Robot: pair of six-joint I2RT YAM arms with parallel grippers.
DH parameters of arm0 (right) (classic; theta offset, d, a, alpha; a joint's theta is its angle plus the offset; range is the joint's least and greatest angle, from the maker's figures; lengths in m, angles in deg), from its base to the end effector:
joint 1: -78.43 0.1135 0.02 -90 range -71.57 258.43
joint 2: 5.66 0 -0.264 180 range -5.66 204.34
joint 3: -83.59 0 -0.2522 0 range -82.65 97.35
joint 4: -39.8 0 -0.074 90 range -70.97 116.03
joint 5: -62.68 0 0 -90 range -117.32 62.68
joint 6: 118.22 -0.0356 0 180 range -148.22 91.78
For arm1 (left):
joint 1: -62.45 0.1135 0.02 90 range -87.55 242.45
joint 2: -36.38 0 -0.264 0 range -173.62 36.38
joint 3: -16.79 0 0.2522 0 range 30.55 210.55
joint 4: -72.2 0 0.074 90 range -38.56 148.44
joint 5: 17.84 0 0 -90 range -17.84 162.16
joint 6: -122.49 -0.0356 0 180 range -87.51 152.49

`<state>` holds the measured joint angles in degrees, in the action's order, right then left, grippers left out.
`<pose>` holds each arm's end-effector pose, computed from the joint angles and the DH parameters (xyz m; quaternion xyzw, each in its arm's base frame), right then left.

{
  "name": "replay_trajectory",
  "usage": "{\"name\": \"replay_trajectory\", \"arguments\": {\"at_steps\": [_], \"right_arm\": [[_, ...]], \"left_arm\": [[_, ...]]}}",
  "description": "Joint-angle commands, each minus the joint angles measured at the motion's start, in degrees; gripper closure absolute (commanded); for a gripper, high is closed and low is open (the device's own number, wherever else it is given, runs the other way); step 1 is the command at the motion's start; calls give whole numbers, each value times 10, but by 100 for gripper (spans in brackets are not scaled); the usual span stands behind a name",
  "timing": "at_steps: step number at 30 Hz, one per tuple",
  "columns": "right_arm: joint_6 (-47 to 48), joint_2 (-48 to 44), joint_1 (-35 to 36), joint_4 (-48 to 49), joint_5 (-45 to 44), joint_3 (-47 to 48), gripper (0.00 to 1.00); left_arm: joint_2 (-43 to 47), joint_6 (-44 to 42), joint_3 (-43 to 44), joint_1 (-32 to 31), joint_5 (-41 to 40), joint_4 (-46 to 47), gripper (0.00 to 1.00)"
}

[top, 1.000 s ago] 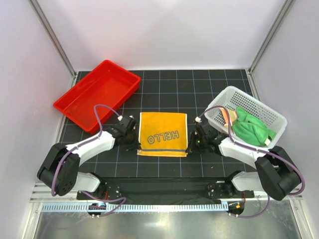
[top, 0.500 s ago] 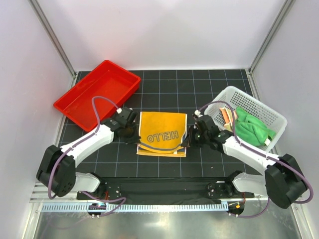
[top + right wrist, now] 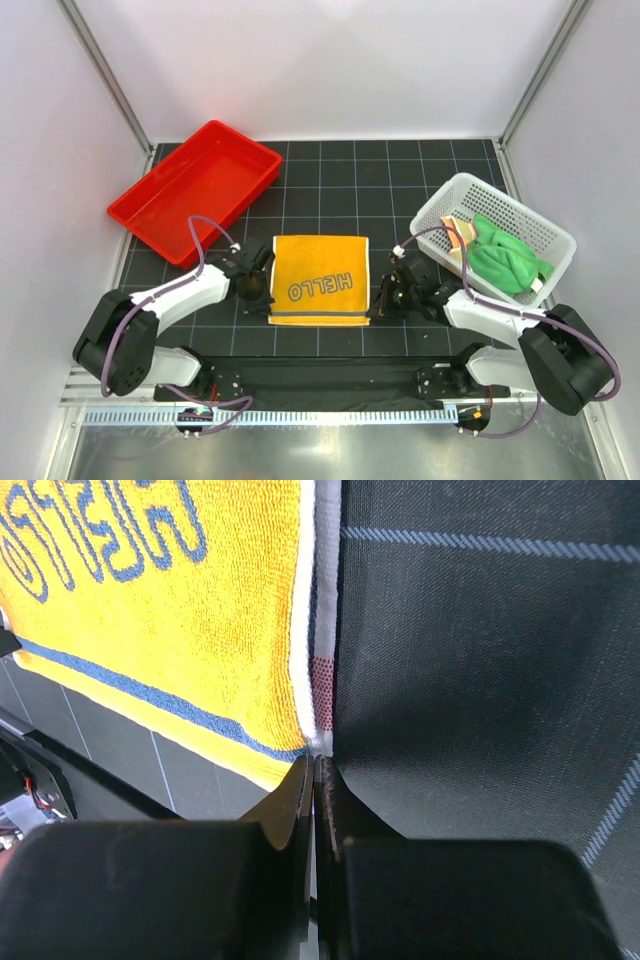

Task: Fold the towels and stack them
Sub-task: Fold the towel

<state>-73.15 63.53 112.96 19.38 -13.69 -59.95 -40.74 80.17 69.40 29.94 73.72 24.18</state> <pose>0.1629 0.1223 0.1370 0.0480 0.9416 0.2872 0.1694 0.1880 -0.1209 0.1617 -0.1284 0.9799 -0.1081 0.1075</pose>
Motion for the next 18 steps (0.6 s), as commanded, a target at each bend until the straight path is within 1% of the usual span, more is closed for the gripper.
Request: {"name": "replay_trajectory", "arguments": {"at_steps": [1,8,10,12,13,16,18], "right_arm": [[9,-27,2,-3,-30,6,99],[20,-77,2,-82,9,75,99],[8,-90,8,-81,18,68,99],[-6,-103,13,-34,34,27,99],[-15,-103,13,-28,32,15,99],[-27,-97,14,1,30,-26,99],[-27,-88,13,16,28,-34,99]], "left_arm": [[11,-7,11,1,-10,5,100],[57,-6,76,1,22,-55,100],[82,8,62,0,39,-60,100],[96,26,25,0,55,-42,100],[99,30,12,0,55,-36,100],[88,31,-29,0,50,-20,100],[80,33,-51,0,44,-6,100]]}}
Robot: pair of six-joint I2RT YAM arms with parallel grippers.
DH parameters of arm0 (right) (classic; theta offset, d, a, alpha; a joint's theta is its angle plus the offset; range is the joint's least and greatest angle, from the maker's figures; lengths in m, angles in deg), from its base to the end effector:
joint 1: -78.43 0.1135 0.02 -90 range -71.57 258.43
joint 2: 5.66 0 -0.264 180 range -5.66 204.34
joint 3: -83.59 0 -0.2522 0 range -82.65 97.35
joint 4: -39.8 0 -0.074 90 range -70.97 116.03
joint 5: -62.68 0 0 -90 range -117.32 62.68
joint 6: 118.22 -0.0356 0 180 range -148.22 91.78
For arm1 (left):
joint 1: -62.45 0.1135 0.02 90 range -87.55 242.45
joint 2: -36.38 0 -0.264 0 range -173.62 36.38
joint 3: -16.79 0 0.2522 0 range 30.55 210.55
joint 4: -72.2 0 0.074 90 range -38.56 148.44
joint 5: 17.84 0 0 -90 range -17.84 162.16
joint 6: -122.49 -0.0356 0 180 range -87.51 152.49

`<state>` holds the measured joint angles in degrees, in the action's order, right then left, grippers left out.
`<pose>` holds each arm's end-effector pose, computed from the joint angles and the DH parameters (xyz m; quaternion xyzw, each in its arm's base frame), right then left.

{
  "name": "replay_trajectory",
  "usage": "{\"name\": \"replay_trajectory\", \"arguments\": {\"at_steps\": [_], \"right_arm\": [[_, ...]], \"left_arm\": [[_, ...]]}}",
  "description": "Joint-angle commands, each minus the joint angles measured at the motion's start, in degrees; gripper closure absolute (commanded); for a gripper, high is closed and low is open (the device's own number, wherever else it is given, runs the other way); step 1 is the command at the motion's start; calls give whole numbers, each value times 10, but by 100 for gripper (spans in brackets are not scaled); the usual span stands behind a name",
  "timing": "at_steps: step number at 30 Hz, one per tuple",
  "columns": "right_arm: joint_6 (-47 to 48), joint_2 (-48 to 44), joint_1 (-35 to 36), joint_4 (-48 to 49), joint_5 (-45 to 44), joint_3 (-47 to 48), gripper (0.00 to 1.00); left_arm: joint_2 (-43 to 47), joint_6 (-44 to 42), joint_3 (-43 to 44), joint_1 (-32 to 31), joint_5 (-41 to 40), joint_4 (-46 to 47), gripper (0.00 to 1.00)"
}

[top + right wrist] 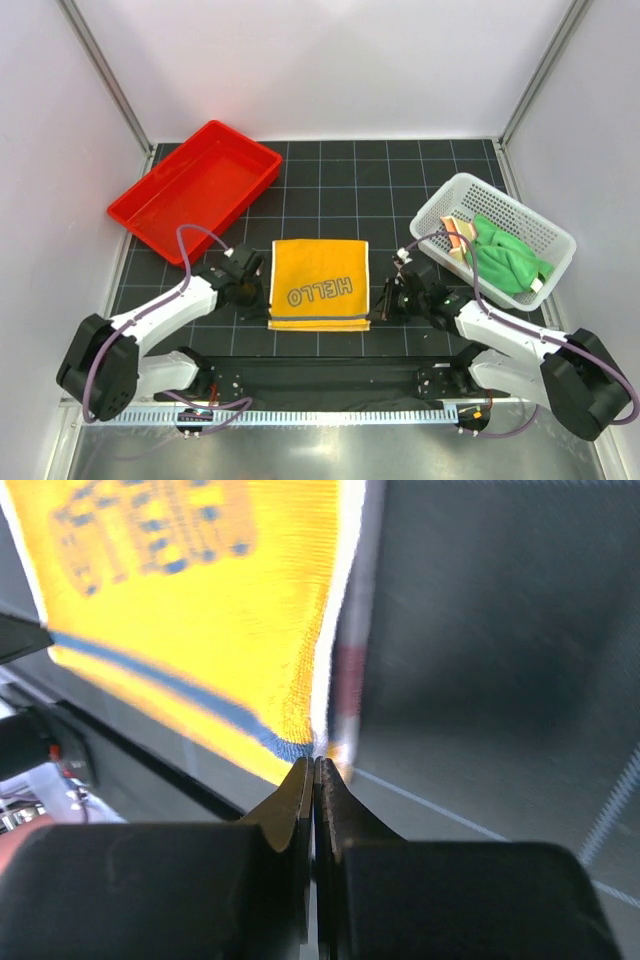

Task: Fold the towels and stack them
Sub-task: Fold the towel

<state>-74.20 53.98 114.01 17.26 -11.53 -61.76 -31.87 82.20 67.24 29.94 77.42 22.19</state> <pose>0.1475 0.1174 0.1549 0.0341 0.9240 0.3313 0.1880 0.1700 -0.1122 0.1803 -0.1379 0.9706 -0.1603 0.1152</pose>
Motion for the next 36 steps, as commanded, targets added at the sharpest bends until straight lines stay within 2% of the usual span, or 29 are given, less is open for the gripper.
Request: {"name": "replay_trajectory", "arguments": {"at_steps": [1,11,22,25,26,28,30,33,34,36], "right_arm": [[-8,10,4,32,-2,-19,99],[-7,8,4,38,-11,-52,99],[3,-22,5,-4,-9,-23,99],[7,-30,5,-23,9,30,99],[14,-29,4,-53,13,53,99],[26,-22,5,-90,17,118,99],[33,-42,5,-137,22,144,99],[10,-79,7,-140,37,124,99],[4,-99,10,-133,43,91,99],[-10,-113,23,-114,35,53,99]], "left_arm": [[-11,14,-35,-1,5,19,100],[-32,4,-43,-2,-13,26,100],[-4,17,-35,-27,5,15,100],[13,18,15,-27,-8,-17,100],[14,16,60,-27,-7,-46,100],[15,12,101,-27,-3,-75,100],[33,17,131,-29,5,-108,100],[93,50,109,-43,2,-117,100],[104,59,93,-47,-4,-109,100],[115,77,33,-48,-7,-96,100]]}}
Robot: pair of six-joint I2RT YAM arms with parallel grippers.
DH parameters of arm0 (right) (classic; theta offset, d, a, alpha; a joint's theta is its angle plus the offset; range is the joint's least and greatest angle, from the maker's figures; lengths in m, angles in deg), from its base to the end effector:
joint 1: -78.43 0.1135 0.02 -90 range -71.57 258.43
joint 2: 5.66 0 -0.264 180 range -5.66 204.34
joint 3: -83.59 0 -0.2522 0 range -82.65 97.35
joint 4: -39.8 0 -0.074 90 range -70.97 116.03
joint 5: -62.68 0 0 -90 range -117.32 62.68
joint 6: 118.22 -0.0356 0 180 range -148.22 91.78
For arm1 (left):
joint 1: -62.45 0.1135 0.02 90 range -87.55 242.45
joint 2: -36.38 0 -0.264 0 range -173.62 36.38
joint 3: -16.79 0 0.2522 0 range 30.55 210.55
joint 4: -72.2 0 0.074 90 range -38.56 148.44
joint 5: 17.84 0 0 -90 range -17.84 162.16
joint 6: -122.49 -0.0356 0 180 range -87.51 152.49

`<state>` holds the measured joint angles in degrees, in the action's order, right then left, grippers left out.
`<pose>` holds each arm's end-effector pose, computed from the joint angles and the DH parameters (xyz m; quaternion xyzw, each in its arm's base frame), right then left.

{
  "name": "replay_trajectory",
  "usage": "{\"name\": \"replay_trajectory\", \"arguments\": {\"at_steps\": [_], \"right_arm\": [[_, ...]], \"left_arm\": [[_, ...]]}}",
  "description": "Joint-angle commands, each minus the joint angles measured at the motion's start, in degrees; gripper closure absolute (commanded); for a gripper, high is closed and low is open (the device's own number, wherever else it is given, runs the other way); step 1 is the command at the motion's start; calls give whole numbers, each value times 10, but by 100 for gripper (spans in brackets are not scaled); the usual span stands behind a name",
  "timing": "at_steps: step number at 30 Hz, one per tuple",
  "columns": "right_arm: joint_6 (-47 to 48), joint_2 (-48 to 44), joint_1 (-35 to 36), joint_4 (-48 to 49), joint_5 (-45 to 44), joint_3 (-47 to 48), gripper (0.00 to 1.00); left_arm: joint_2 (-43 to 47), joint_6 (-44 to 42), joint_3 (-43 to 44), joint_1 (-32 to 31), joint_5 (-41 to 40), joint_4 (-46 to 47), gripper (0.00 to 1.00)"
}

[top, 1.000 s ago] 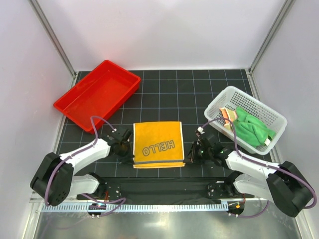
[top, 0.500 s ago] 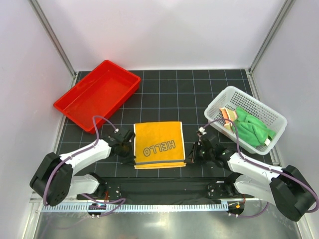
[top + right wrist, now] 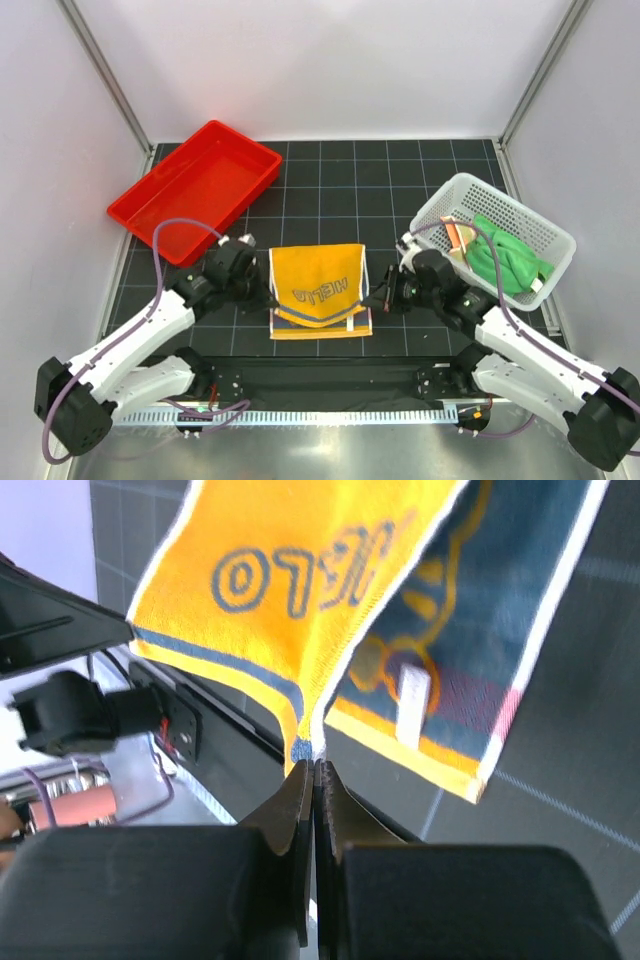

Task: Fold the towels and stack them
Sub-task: Fold the towel

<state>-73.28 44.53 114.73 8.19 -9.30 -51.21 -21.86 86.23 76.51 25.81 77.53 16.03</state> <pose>0.1456 0.1207 0.2301 -0.0028 0.8851 0.3954 0.2453 0.1556 -0.1199 0.2552 -0.1275 0.9434 -0.2464 0.1818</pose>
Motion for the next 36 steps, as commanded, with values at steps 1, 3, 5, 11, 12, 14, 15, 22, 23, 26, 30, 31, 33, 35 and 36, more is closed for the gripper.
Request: {"name": "replay_trajectory", "arguments": {"at_steps": [1,3,5,11,12,14,15,22,23,26,30,31,33,35,36], "right_arm": [[-26,-21,19,-11,11,-86,99],[-38,-19,22,25,10,-112,99],[-40,-14,26,48,-4,-136,99],[-29,3,28,55,-35,-166,99],[-27,3,28,55,-38,-174,99],[-23,9,28,59,-46,-180,99],[-21,10,28,62,-47,-186,99],[-6,23,29,67,-61,-185,95],[-8,22,28,63,-60,-183,93],[-3,-6,33,19,-64,-158,74],[40,-31,31,-60,-85,-52,50],[54,-22,29,-67,-82,-26,40],[87,41,23,-70,-80,63,30],[175,142,4,-85,-60,129,31],[216,188,-5,-95,-45,202,32]], "left_arm": [[14,41,-98,-8,-1,-9,100],[8,53,-125,-7,7,17,100],[-1,55,-141,-8,2,29,100],[-13,44,-161,-8,-34,27,100],[-15,45,-164,-8,-32,31,100],[-27,44,-169,-10,-30,39,100],[-29,44,-170,-11,-28,40,100],[-15,51,-184,-19,-5,54,100],[-14,54,-185,-19,-4,52,97],[-1,61,-170,-26,-9,29,69],[6,14,-47,-26,-91,-27,44],[-1,-13,-17,-24,-107,-25,38],[-24,-113,49,-19,-148,-6,31],[-68,-191,123,0,-177,16,29],[-82,-269,140,8,-186,42,29]]}}
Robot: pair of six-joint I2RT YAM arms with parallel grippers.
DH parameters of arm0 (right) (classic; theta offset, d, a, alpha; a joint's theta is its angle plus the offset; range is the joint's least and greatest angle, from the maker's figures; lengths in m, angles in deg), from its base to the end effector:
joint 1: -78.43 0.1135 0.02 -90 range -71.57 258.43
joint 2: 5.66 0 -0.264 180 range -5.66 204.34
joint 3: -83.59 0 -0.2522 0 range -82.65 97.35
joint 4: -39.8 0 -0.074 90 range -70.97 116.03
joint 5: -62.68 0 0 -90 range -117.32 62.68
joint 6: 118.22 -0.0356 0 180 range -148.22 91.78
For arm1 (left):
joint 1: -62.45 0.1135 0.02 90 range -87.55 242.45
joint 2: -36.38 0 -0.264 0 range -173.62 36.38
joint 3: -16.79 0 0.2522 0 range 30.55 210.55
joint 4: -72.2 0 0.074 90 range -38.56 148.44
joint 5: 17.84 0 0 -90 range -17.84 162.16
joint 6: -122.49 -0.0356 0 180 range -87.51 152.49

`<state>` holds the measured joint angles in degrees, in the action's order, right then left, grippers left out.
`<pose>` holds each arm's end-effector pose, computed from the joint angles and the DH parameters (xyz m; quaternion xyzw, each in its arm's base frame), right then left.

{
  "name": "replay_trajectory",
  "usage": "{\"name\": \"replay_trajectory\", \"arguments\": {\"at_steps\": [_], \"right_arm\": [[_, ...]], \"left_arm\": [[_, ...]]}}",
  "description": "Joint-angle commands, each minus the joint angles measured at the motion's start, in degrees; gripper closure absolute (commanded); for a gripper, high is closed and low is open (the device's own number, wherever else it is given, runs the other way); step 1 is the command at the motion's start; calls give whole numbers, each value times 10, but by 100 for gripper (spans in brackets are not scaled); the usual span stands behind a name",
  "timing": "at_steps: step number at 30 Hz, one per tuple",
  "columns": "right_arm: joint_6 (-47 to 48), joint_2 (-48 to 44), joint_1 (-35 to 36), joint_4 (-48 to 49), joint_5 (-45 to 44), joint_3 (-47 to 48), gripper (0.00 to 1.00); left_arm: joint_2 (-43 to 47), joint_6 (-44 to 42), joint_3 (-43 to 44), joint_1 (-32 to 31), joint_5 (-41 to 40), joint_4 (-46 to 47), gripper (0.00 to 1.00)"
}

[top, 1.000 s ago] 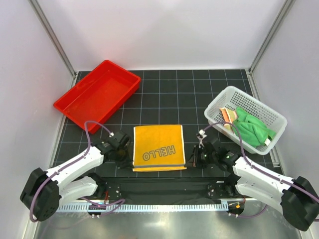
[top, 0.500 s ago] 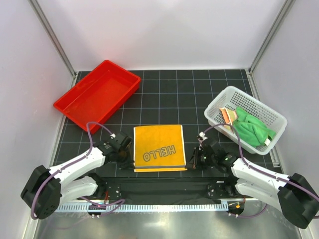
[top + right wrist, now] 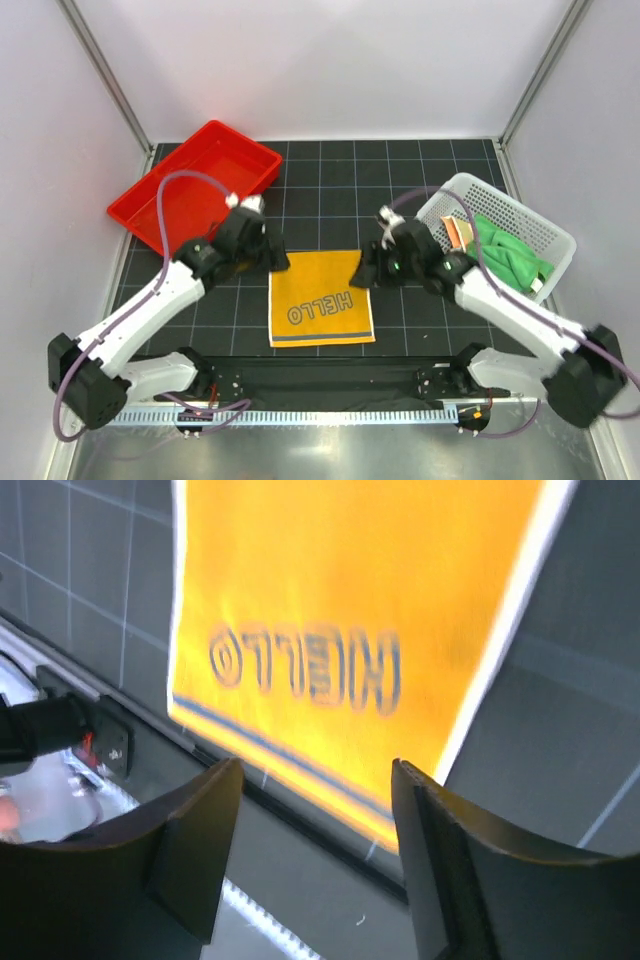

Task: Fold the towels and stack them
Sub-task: Fold the towel

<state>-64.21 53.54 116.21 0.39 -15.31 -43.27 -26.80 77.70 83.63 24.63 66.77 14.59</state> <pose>0.1630 0.1357 0.2361 -0.0540 0.9196 0.3036 0.2433 0.1735 -0.1304 0.2767 -0.0757 0.9470 -0.1714 0.2611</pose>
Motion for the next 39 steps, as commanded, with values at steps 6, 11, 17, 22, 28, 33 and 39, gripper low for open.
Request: {"name": "replay_trajectory", "arguments": {"at_steps": [6,11,17,22,28,33,39], "right_arm": [[339,323,-68,-143,115,369,41],[438,431,-113,-211,168,492,48],[521,599,-145,-344,152,630,64],[548,638,-179,-359,198,647,60],[572,678,-183,-372,217,642,59],[583,690,-183,-361,220,619,61],[589,706,-184,-361,216,628,65]], "left_arm": [[-117,-346,197,123,148,96,22],[-198,-449,220,160,268,99,24],[-379,-493,340,163,338,12,34],[-468,-536,386,170,347,-39,40],[-505,-545,376,195,334,-38,38],[-525,-558,352,196,341,-62,39],[-525,-562,330,197,319,-60,42]]}}
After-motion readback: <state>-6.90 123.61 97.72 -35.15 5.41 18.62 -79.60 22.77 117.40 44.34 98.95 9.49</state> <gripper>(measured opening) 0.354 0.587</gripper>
